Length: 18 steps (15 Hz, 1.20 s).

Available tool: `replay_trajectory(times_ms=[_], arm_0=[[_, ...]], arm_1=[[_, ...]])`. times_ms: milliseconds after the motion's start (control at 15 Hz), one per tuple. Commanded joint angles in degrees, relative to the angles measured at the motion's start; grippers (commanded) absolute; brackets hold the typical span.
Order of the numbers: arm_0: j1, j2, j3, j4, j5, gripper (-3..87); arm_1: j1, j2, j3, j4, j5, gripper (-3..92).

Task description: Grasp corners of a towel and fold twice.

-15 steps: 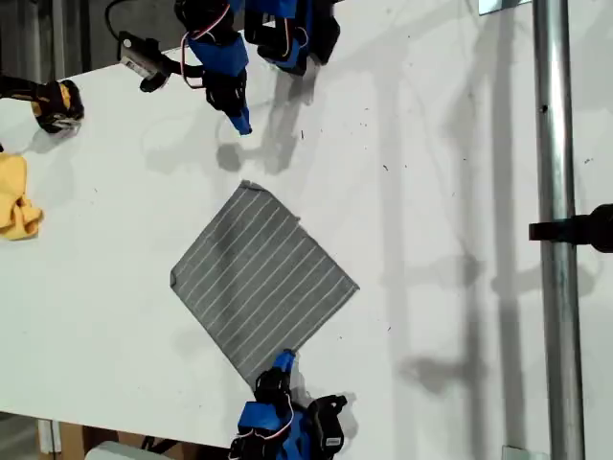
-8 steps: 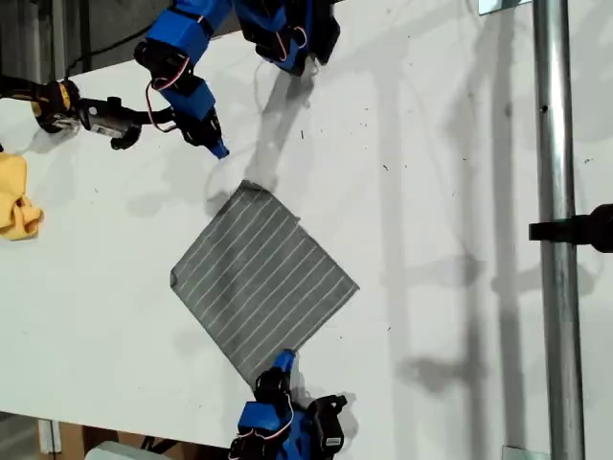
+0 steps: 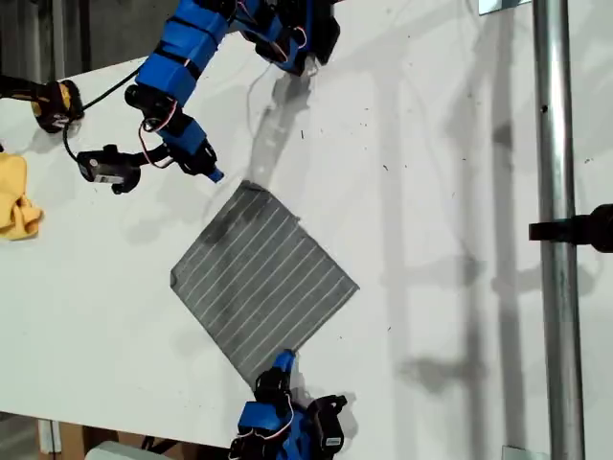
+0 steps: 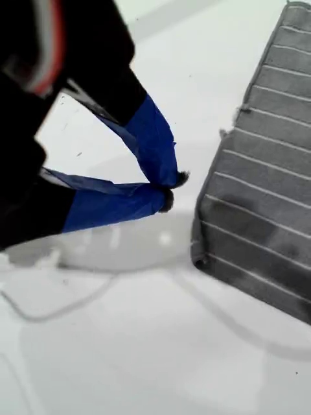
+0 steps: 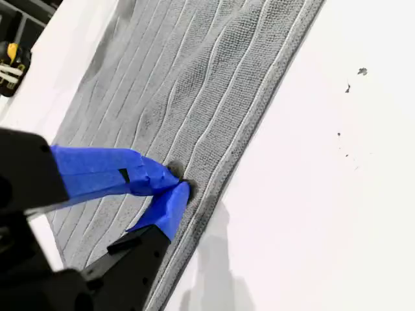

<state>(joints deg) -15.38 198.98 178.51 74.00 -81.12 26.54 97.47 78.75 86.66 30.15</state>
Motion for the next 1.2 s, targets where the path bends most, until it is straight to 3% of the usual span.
replay_trajectory(times_ms=[0,133,267,400,533,733,1133], arm_0=[[-0.3,0.3,0.2,0.1,-0.8,-1.8],[-0.3,0.3,0.2,0.1,-1.0,-1.9],[-0.2,0.3,0.2,0.1,-1.0,-1.9],[-0.2,0.3,0.2,0.1,-0.9,-1.9],[-0.2,0.3,0.2,0.1,-0.9,-2.0],[-0.2,0.3,0.2,0.1,-0.9,-2.0],[-0.2,0.3,0.2,0.1,-0.8,-2.1]], arm_1=[[-0.6,-1.9,-5.2,1.1,-1.0,-0.2],[-0.3,-2.1,-6.0,1.8,-0.5,0.4],[0.0,-2.0,-7.1,3.2,-0.9,6.7],[-0.4,-1.0,-6.9,3.2,-0.9,23.7],[-1.5,-1.8,-8.3,3.9,-1.8,33.3],[-1.5,-3.2,-8.4,4.9,-3.0,40.0],[-0.7,-7.5,-4.5,0.4,-7.7,38.8]])
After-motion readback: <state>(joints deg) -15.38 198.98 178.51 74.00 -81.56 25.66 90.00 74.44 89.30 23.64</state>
